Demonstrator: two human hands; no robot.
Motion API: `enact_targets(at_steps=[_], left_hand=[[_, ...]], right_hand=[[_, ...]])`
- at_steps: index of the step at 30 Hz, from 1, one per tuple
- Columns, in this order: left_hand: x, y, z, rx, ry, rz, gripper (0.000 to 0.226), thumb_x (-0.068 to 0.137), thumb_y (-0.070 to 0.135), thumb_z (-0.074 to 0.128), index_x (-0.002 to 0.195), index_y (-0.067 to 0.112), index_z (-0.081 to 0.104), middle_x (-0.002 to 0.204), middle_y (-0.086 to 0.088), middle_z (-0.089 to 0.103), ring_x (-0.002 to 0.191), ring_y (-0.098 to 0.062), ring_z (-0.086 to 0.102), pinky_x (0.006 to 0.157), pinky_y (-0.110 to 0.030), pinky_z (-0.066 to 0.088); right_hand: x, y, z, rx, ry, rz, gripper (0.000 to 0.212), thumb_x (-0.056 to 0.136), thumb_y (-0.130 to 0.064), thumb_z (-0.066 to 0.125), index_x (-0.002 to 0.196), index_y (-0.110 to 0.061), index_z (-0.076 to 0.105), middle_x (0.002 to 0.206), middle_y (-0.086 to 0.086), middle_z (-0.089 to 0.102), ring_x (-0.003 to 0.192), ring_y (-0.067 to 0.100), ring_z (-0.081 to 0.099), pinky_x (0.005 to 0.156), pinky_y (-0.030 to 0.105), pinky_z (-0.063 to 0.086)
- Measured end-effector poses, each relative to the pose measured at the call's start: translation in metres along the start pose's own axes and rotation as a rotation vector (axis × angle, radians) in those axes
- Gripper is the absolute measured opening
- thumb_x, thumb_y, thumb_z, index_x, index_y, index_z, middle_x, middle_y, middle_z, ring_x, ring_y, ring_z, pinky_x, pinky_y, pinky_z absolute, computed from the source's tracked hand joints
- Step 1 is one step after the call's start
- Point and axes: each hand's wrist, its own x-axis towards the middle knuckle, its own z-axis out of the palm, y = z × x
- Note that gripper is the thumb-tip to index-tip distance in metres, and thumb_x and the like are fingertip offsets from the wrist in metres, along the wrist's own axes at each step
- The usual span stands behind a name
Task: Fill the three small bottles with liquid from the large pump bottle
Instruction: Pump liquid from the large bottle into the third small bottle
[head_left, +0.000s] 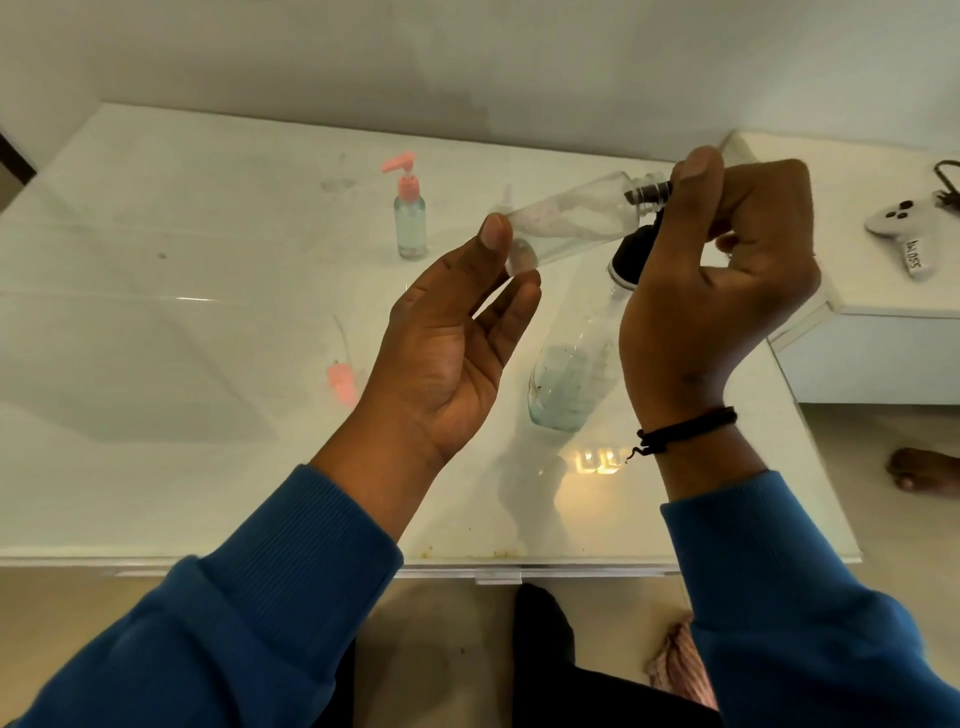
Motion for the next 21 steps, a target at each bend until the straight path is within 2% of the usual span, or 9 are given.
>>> enact_targets(at_steps=[3, 7, 9, 12, 18, 21], left_hand=[[-0.0008, 0.0002, -0.0002, -0.002, -0.004, 0.001, 0.035, 0.069, 0.021, 0.074, 0.102, 0.010, 0.071, 0.099, -0.006, 0.074, 0.084, -0.014, 0.073, 0.070, -0.022, 0.060], [-0.0008, 0.0003, 0.0006, 0.003, -0.008, -0.004, 0.036, 0.069, 0.022, 0.074, 0.103, 0.010, 0.071, 0.105, -0.008, 0.074, 0.087, -0.015, 0.073, 0.070, -0.023, 0.061], [-0.0008, 0.0009, 0.0008, -0.002, -0.003, -0.002, 0.037, 0.069, 0.022, 0.074, 0.103, 0.010, 0.071, 0.109, -0.009, 0.073, 0.089, -0.017, 0.073, 0.070, -0.023, 0.061], [-0.0014, 0.0010, 0.0010, -0.007, 0.002, 0.003, 0.031, 0.070, 0.021, 0.073, 0.100, 0.011, 0.071, 0.100, -0.006, 0.075, 0.084, -0.014, 0.073, 0.068, -0.022, 0.060], [-0.0010, 0.0003, 0.0013, 0.007, 0.002, -0.004, 0.033, 0.071, 0.022, 0.073, 0.102, 0.011, 0.072, 0.106, -0.008, 0.074, 0.086, -0.015, 0.073, 0.069, -0.023, 0.060], [-0.0015, 0.0008, 0.0010, 0.001, 0.004, 0.001, 0.031, 0.071, 0.022, 0.072, 0.100, 0.011, 0.071, 0.100, -0.006, 0.075, 0.084, -0.014, 0.073, 0.068, -0.022, 0.060]], right_hand=[[-0.0036, 0.0038, -0.0020, 0.008, -0.011, 0.007, 0.034, 0.099, -0.007, 0.060, 0.065, -0.005, 0.056, 0.064, 0.009, 0.051, 0.063, 0.021, 0.043, 0.061, 0.035, 0.036], [0.0043, -0.0002, -0.0002, -0.021, 0.006, -0.001, 0.033, 0.097, -0.008, 0.061, 0.065, -0.005, 0.057, 0.066, 0.000, 0.047, 0.064, 0.011, 0.039, 0.063, 0.034, 0.036], [0.0005, -0.0001, -0.0001, -0.011, -0.002, 0.000, 0.033, 0.098, -0.007, 0.060, 0.065, -0.004, 0.056, 0.066, 0.002, 0.048, 0.063, 0.018, 0.041, 0.062, 0.034, 0.036], [-0.0048, 0.0034, -0.0014, 0.009, -0.015, 0.006, 0.034, 0.099, -0.005, 0.060, 0.065, -0.002, 0.056, 0.066, 0.006, 0.049, 0.063, 0.024, 0.043, 0.060, 0.038, 0.036], [0.0021, -0.0003, 0.0002, -0.017, -0.002, -0.004, 0.034, 0.098, -0.007, 0.060, 0.064, -0.005, 0.056, 0.067, -0.001, 0.046, 0.064, 0.019, 0.041, 0.062, 0.031, 0.035], [-0.0048, 0.0025, -0.0010, 0.005, -0.006, 0.008, 0.034, 0.099, -0.005, 0.060, 0.065, -0.003, 0.055, 0.067, 0.002, 0.046, 0.064, 0.022, 0.041, 0.059, 0.039, 0.037]])
